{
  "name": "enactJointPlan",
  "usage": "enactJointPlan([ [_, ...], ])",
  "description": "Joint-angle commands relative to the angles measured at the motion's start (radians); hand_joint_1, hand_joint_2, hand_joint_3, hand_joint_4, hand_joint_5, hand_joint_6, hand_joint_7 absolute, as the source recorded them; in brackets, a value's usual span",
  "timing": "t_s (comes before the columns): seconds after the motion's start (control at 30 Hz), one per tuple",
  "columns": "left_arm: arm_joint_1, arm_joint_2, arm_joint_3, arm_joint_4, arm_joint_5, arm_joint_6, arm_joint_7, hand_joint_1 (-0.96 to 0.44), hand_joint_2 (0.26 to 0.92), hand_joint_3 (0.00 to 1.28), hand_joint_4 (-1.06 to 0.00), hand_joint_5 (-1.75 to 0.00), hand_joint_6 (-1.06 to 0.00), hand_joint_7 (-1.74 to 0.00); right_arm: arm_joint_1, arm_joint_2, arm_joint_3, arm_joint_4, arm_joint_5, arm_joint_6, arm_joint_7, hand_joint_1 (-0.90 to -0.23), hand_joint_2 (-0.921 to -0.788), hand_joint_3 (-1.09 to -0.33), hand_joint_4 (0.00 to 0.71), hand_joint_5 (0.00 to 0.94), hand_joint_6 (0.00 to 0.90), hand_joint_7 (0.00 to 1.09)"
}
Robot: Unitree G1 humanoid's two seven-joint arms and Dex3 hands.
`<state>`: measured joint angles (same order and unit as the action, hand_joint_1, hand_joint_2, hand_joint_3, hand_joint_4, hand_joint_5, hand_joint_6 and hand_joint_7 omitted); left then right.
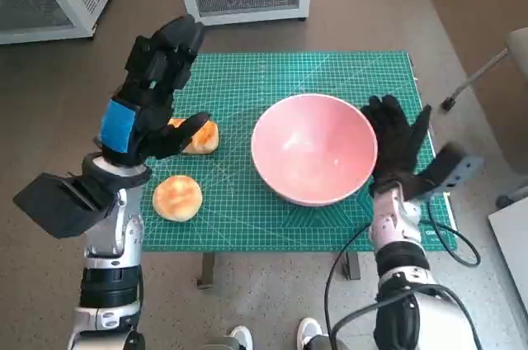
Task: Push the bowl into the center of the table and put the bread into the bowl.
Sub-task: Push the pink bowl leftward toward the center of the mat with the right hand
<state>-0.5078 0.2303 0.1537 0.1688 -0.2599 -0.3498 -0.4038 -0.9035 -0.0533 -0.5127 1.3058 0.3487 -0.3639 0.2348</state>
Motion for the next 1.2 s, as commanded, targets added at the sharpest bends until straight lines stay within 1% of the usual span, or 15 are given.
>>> enactJointPlan([
  [0.03, 0.014, 0.008, 0.006, -0.016, -0.001, 0.0, 0.004, -0.6, 0.921, 0.27, -0.19, -0.01, -0.02, -0.58, -0.009, 0.025, 0.007, 0.015, -0.009, 0.025, 0.003, -0.458, -0.921, -0.81, 0.187, 0.001, 0.077, 0.47],
  [0.2, 0.02, 0.009, 0.008, -0.02, -0.001, 0.0, 0.005, -0.61, 0.921, 0.26, -0.19, -0.01, -0.02, -0.58, -0.021, 0.04, 0.013, 0.018, -0.013, 0.037, 0.001, -0.457, -0.921, -0.819, 0.177, 0.0, 0.067, 0.47],
  [0.33, 0.026, 0.008, 0.008, -0.024, 0.0, -0.002, 0.006, -0.6, 0.921, 0.26, -0.19, -0.01, -0.03, -0.57, -0.027, 0.052, 0.018, 0.018, -0.015, 0.044, -0.005, -0.457, -0.921, -0.814, 0.187, 0.006, 0.066, 0.47],
  [0.47, 0.03, 0.009, 0.011, -0.023, 0.0, -0.003, 0.007, -0.6, 0.921, 0.26, -0.19, -0.01, -0.03, -0.57, -0.032, 0.058, 0.038, 0.016, -0.032, 0.046, -0.013, -0.458, -0.921, -0.806, 0.21, 0.016, 0.078, 0.48],
  [0.57, 0.033, 0.007, 0.011, -0.026, 0.0, -0.002, 0.009, -0.59, 0.921, 0.26, -0.19, -0.01, -0.03, -0.56, -0.033, 0.057, 0.049, 0.014, -0.045, 0.043, -0.014, -0.458, -0.921, -0.804, 0.217, 0.018, 0.084, 0.48],
  [0.67, 0.038, 0.008, 0.013, -0.027, -0.002, -0.003, 0.01, -0.59, 0.921, 0.26, -0.19, -0.01, -0.04, -0.56, -0.034, 0.045, 0.064, 0.01, -0.064, 0.033, -0.009, -0.466, -0.921, -0.793, 0.229, 0.021, 0.096, 0.49],
  [0.77, 0.041, 0.009, 0.015, -0.029, -0.004, -0.001, 0.011, -0.59, 0.921, 0.26, -0.19, -0.01, -0.04, -0.55, -0.036, 0.035, 0.07, 0.005, -0.068, 0.021, 0.002, -0.486, -0.921, -0.763, 0.231, 0.017, 0.098, 0.5],
  [0.93, 0.044, 0.008, 0.018, -0.026, -0.002, -0.004, 0.014, -0.6, 0.921, 0.26, -0.19, -0.01, -0.04, -0.54, -0.046, 0.023, 0.075, -0.013, -0.07, -0.03, 0.028, -0.494, -0.921, -0.747, 0.21, 0.005, 0.08, 0.49],
  [1.03, 0.043, 0.007, 0.02, -0.021, 0.0, -0.007, 0.017, -0.6, 0.921, 0.26, -0.19, -0.01, -0.05, -0.54, -0.052, 0.017, 0.085, -0.025, -0.079, -0.073, 0.035, -0.476, -0.921, -0.749, 0.2, 0.002, 0.079, 0.5],
  [1.1, 0.041, 0.008, 0.022, -0.015, 0.002, -0.011, 0.018, -0.6, 0.921, 0.26, -0.19, 0.0, -0.05, -0.53, -0.054, 0.013, 0.097, -0.037, -0.091, -0.112, 0.038, -0.461, -0.921, -0.755, 0.2, 0.002, 0.075, 0.53],
  [1.17, 0.039, 0.009, 0.022, -0.011, 0.008, -0.015, 0.022, -0.6, 0.921, 0.26, -0.19, 0.0, -0.05, -0.53, -0.052, 0.01, 0.111, -0.054, -0.102, -0.159, 0.048, -0.459, -0.921, -0.754, 0.202, 0.002, 0.068, 0.56],
  [1.2, 0.037, 0.009, 0.022, -0.009, 0.012, -0.017, 0.026, -0.6, 0.921, 0.26, -0.18, 0.0, -0.05, -0.53, -0.049, 0.007, 0.12, -0.067, -0.107, -0.189, 0.062, -0.459, -0.921, -0.753, 0.203, 0.002, 0.064, 0.57],
])
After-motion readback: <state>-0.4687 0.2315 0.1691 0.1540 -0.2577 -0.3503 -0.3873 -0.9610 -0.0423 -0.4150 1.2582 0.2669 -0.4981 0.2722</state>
